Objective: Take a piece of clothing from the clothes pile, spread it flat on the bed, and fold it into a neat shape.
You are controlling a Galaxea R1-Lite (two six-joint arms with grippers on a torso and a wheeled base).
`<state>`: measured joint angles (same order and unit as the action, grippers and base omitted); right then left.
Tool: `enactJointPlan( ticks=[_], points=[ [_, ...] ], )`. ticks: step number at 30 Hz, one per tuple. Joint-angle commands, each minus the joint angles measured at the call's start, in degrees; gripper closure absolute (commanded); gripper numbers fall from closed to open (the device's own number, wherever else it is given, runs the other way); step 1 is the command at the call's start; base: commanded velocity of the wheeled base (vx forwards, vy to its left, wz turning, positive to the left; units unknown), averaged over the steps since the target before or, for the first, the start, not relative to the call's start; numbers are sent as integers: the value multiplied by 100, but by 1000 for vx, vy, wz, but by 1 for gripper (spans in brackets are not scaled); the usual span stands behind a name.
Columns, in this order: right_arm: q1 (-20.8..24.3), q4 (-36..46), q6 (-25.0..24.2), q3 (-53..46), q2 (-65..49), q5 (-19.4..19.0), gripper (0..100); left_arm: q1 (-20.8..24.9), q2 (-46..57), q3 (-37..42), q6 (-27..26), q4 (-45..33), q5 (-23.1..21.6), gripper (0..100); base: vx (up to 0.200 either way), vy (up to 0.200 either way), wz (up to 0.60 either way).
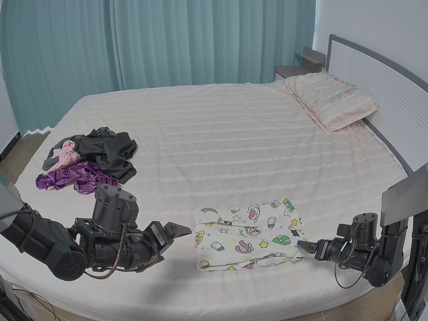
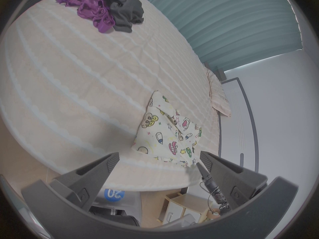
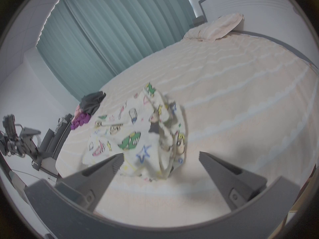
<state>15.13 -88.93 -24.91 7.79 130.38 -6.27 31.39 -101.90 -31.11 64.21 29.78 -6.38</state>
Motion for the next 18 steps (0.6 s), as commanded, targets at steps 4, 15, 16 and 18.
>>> enactJointPlan(
  ticks=[4, 15, 16, 18],
  points=[
    [-168, 570, 30, 1445, -390, -77, 0, -10, -199, 26, 171, 230, -356, 0, 0, 0, 0],
    [201, 2495, 91, 3791, 383, -94, 0, -63, -225, 79, 171, 300, -338, 0, 0, 0, 0],
    [210, 2688, 109, 3941, 427, -94, 0, -72, -243, 79, 171, 300, -338, 0, 0, 0, 0],
    [210, 2881, 179, 4125, 515, -94, 0, -72, -251, 79, 171, 300, -320, 0, 0, 0, 0]
  ],
)
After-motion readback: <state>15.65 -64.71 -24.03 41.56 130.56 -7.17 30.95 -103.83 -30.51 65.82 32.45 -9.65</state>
